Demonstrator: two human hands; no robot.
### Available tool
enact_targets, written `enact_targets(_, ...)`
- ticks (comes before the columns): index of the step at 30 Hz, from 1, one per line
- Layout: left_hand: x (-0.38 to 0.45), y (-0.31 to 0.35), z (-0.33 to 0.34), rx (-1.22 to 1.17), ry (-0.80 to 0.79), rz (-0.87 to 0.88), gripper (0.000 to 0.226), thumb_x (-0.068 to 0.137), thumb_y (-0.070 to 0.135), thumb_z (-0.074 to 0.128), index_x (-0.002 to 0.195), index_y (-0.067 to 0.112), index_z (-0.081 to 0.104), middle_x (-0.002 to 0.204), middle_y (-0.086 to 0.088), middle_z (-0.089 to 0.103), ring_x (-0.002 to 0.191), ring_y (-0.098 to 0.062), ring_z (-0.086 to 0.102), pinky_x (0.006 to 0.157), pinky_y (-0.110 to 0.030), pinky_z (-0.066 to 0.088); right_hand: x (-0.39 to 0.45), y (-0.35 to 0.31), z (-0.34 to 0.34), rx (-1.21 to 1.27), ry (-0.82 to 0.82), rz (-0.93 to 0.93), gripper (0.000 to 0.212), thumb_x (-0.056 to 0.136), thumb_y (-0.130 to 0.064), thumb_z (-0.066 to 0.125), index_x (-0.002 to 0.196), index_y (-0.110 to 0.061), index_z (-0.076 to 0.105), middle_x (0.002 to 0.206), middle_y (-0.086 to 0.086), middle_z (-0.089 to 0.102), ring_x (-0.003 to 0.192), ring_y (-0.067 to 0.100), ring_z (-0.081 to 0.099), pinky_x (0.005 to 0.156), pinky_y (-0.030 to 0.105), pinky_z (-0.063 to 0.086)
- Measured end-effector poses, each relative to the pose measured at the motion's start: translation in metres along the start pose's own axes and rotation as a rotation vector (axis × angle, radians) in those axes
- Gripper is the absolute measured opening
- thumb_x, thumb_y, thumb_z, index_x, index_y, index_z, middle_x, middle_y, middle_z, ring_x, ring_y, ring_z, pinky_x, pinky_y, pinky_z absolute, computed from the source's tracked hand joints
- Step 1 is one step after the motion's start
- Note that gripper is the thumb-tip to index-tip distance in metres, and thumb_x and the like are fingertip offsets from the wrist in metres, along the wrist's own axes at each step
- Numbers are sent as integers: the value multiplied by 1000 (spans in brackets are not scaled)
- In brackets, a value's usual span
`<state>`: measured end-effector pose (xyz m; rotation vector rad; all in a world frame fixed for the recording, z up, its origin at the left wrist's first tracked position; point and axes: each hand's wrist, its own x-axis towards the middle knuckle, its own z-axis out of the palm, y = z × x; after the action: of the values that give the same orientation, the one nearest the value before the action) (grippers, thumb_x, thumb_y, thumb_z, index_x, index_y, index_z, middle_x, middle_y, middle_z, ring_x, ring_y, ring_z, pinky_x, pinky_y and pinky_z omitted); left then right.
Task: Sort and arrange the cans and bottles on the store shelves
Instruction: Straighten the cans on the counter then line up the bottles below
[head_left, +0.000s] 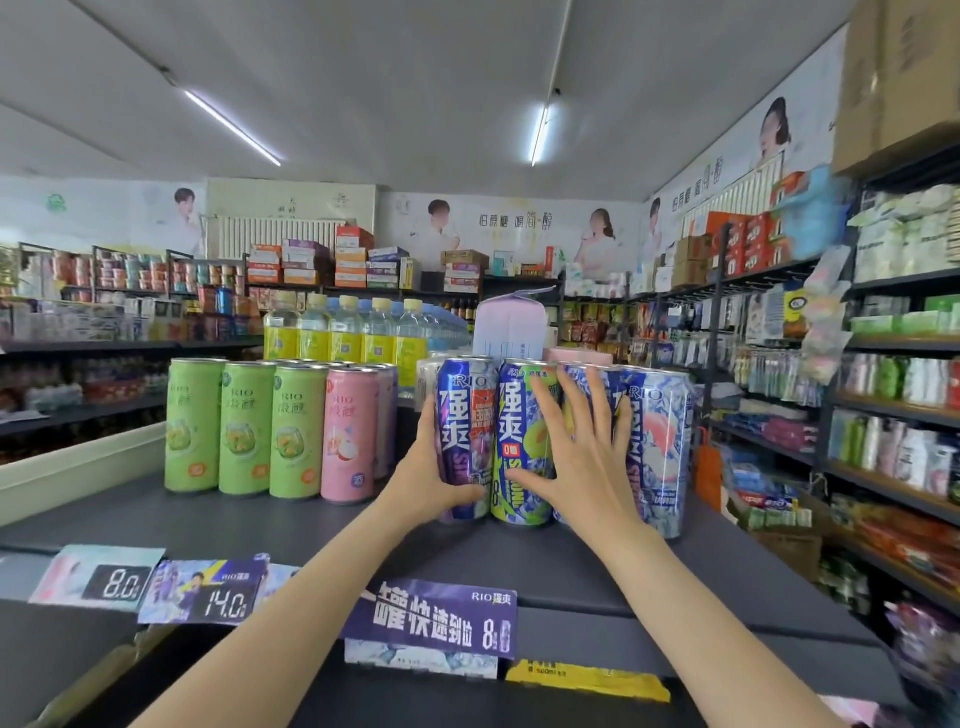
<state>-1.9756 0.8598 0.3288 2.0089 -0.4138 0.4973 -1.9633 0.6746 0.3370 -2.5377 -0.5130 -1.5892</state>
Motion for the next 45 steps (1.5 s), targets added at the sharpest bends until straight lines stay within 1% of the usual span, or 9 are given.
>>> enact_targets(10, -6, -2, 10, 171, 101, 50, 122, 69, 17, 79, 146, 25, -15, 138, -1, 47, 120, -19, 51, 94, -23, 36, 0, 3, 3, 28, 32, 1, 106, 59, -60, 76, 145, -26, 23, 149, 8, 33, 140, 28, 9, 105, 58, 9)
enact_targets(18, -10, -6, 11, 212, 163, 12, 127, 65, 25, 81, 143, 38, -18, 135, -4, 49, 121, -22, 50, 98, -35, 39, 1, 3, -4, 107, -89, -9, 102, 68, -60, 70, 148, -30, 14, 156, 1, 18, 141, 20, -7, 109, 51, -6)
enact_targets(21, -11, -5, 13, 244, 166, -8, 130, 63, 29, 81, 141, 40, -22, 135, -7, 48, 119, -24, 50, 96, -37, 41, 3, 8, -16, 167, -148, -40, 96, 75, -52, 69, 149, -32, 10, 158, -2, 6, 143, 17, -12, 114, 49, -9)
enact_targets(23, -14, 1, 13, 259, 171, -25, 129, 65, 29, 82, 142, 35, -22, 135, -10, 44, 120, -26, 49, 96, -38, 40, 0, 16, -31, 206, -73, -37, 90, 77, -39, 73, 148, -26, 19, 156, 4, 11, 143, 20, -5, 116, 49, -1)
enact_targets(25, -16, 9, 12, 272, 183, -37, 127, 67, 31, 81, 143, 31, -21, 136, -14, 36, 123, -30, 44, 99, -40, 38, -6, 34, -43, 192, 79, 59, 86, 74, -31, 76, 145, -19, 30, 152, 11, 22, 142, 26, 6, 115, 45, 5)
enact_targets(27, -15, 16, 13, 267, 199, -60, 129, 66, 36, 81, 143, 29, -22, 143, -19, 25, 131, -33, 34, 105, -45, 31, -13, 50, -53, 204, 86, 283, 92, 73, -35, 77, 147, -20, 25, 153, 15, 18, 141, 34, 10, 114, 49, 12)
enact_targets(31, -13, 29, 36, 275, 220, -223, 138, 62, 43, 82, 140, 28, -30, 151, -26, -3, 137, -43, 20, 107, -54, 26, -32, 48, -49, 562, -267, 706, 122, 70, -40, 78, 148, -22, -13, 155, 19, -10, 143, 35, 1, 111, 49, 18)
enact_targets(37, -15, 28, 46, 329, 301, -238, 138, 62, 38, 84, 140, 28, -30, 152, -24, -1, 129, -44, 35, 98, -52, 36, -34, 42, -26, 478, -341, 749, 134, 69, -43, 79, 141, -18, -31, 152, 22, 4, 132, 44, 28, 103, 49, 31)
enact_targets(45, -23, 39, 40, 310, 226, -240, 132, 66, 34, 82, 142, 26, -27, 149, -24, 10, 127, -43, 38, 101, -50, 34, -39, 43, -34, 466, -365, 731, 133, 69, -47, 77, 142, -18, -30, 150, 24, 9, 130, 43, 33, 100, 49, 34)
